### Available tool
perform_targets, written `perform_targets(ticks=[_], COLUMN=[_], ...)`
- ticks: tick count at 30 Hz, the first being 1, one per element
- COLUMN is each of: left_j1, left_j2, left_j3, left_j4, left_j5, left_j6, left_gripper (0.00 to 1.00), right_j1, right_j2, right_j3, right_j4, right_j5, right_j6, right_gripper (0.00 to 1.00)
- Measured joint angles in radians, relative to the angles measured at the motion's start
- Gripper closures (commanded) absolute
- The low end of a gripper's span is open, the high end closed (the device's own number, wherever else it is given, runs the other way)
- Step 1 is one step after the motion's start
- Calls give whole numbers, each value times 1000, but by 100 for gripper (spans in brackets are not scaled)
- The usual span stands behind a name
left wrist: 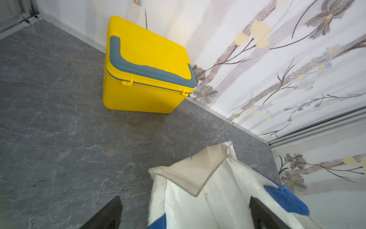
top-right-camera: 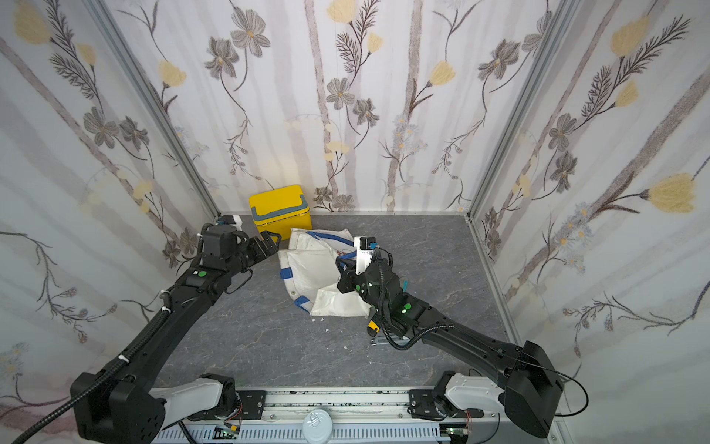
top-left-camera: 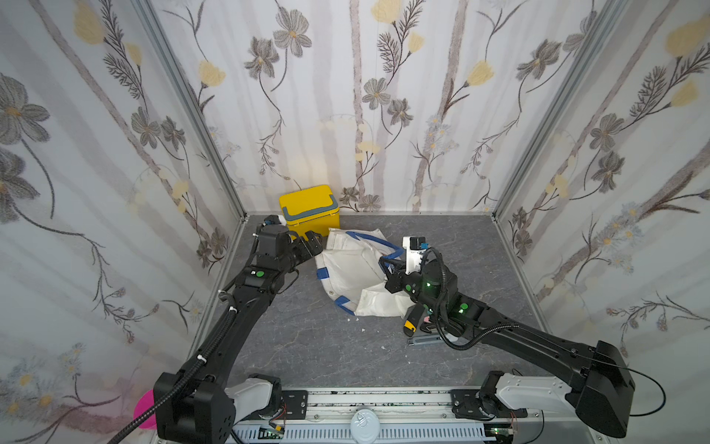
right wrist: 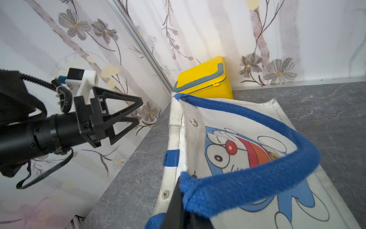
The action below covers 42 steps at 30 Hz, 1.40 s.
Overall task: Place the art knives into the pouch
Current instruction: Open the pouch at the center of the board.
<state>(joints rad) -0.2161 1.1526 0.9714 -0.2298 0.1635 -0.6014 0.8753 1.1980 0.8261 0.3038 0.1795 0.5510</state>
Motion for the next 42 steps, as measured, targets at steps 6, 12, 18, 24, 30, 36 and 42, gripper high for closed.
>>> perform_targets(ticks=[6,12,18,24,30,36,42], left_j1=[0,0,-3,-26,-71,-105,-137], left_j2=[-130,-161,-111,-77,-2,76,171], left_j3=[-246,-338,-353,-354,-352,-302,-219], left_j4=[61,154,243,310,370,403,411], left_j5=[70,98,152,164,169,154,144], left_j6=[-83,-155,-196,-217,-219,-218,-201], left_gripper=[0,0,0,6,13,13,17], right_j1=[-23,-32,-47,-80,-116,-130,-142], right_j2=[-38,-49,-82,-93,-121,-127,-133], right_j3=[-73,-116,-162,-195,-236,-245,-259], right_j4=[53,83,122,155,196,208,223], right_j5=[15,15,10,-21,-50,-78,-103], right_j6=[59,92,121,142,174,181,186], right_gripper=[100,100,100,100,100,100,100])
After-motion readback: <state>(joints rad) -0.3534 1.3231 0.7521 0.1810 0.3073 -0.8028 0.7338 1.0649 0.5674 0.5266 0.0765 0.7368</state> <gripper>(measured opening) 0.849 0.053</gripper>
